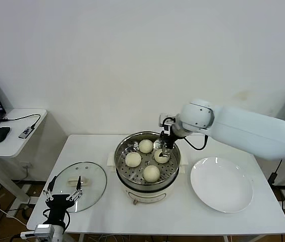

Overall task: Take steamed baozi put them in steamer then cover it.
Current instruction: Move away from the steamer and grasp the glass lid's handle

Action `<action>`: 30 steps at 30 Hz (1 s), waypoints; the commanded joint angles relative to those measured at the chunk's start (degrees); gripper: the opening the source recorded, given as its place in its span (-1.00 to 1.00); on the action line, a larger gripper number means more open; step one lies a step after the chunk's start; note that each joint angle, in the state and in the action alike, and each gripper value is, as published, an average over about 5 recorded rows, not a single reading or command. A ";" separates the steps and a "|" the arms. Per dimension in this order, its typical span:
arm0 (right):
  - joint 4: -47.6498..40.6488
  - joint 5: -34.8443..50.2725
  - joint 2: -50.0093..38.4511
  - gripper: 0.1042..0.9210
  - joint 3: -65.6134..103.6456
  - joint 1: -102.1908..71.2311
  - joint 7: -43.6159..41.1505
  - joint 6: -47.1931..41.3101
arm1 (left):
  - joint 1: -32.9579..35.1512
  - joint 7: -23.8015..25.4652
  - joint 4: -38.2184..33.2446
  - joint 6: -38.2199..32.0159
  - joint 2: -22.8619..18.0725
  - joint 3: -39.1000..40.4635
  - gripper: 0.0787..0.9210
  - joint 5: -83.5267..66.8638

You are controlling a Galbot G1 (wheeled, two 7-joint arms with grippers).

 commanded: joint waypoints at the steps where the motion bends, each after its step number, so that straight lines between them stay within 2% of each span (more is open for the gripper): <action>1: 16.63 3.07 -19.34 0.76 27.25 -30.18 27.16 15.48 | 0.28 -0.42 -0.49 0.48 0.12 -0.05 0.77 -0.07; 4: 18.98 -1.60 -21.56 0.76 40.70 -46.68 29.27 22.88 | 0.33 -0.43 -0.54 0.50 -0.02 -0.17 0.77 -0.03; 8: 20.00 -9.02 -18.47 0.76 65.57 -71.80 28.66 29.73 | 0.31 -0.38 -0.37 0.40 -0.68 0.02 0.77 0.24; 14: 18.70 -21.07 -1.32 0.76 93.14 -95.79 21.25 37.94 | 0.32 0.61 0.54 -2.12 -1.63 0.50 0.77 0.37; 21: 18.49 -26.05 19.16 0.76 110.10 -106.58 13.97 45.70 | -0.04 1.42 2.66 -8.09 -3.21 1.22 0.77 5.64; 25: 19.29 -28.21 27.68 0.76 114.94 -109.49 12.58 47.93 | -0.51 -0.92 5.73 -11.71 -3.43 1.31 0.77 18.21; 30: 19.29 -31.27 34.03 0.76 118.71 -113.26 17.39 49.52 | 0.01 -3.25 9.79 -13.89 -1.90 -2.02 0.77 40.66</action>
